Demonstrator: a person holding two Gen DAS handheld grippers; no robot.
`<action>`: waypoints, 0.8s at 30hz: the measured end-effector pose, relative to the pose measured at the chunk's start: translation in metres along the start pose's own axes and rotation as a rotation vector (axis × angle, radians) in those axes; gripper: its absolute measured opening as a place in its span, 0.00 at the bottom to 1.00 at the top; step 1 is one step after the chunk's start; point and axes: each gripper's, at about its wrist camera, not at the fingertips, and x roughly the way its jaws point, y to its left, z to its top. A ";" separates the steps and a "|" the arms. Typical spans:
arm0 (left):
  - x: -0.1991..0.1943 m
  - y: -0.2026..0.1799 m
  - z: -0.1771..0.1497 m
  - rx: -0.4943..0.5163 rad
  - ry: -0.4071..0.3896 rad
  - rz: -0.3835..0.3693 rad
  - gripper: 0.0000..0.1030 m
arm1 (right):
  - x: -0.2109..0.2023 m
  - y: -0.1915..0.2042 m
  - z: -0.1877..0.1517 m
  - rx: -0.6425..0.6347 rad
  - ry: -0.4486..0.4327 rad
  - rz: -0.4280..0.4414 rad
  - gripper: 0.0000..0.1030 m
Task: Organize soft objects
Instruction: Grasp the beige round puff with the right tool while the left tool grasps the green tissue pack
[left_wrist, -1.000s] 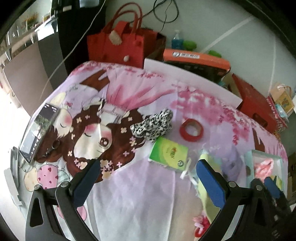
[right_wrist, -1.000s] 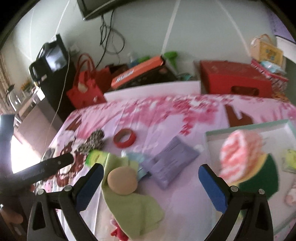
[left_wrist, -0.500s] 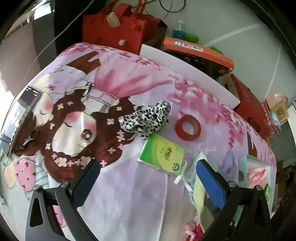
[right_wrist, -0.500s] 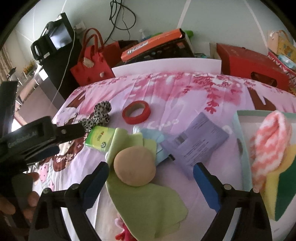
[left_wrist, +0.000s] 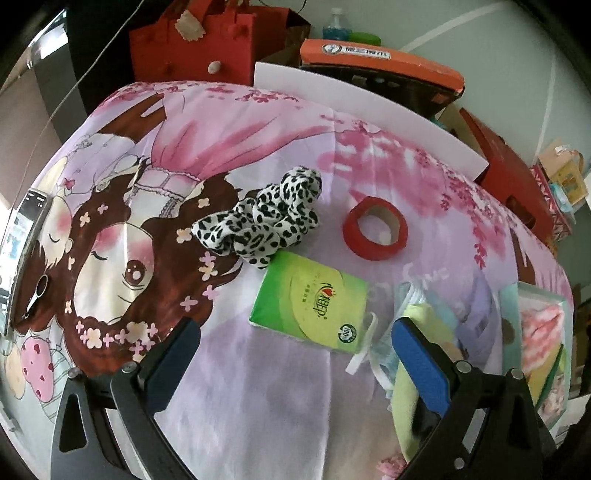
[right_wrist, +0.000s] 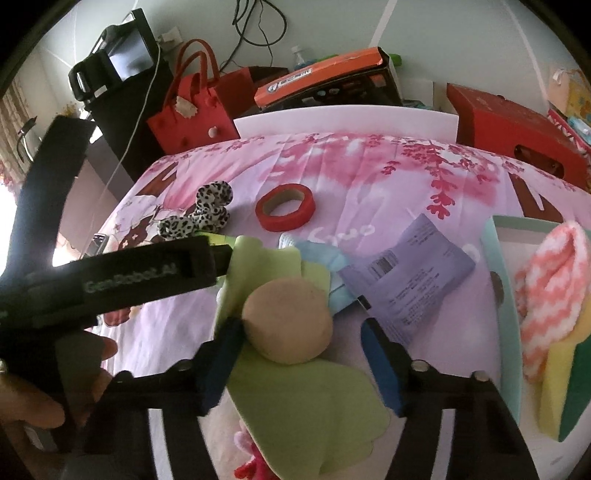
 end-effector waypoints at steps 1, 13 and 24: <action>0.002 0.001 0.000 -0.002 0.006 0.002 1.00 | 0.000 0.000 0.000 0.001 0.002 0.001 0.54; 0.009 0.004 0.002 -0.018 0.002 0.016 1.00 | -0.002 -0.009 0.000 0.029 0.007 -0.019 0.51; 0.020 0.006 0.004 -0.053 -0.001 0.010 0.99 | -0.004 -0.012 0.000 0.040 0.011 -0.030 0.51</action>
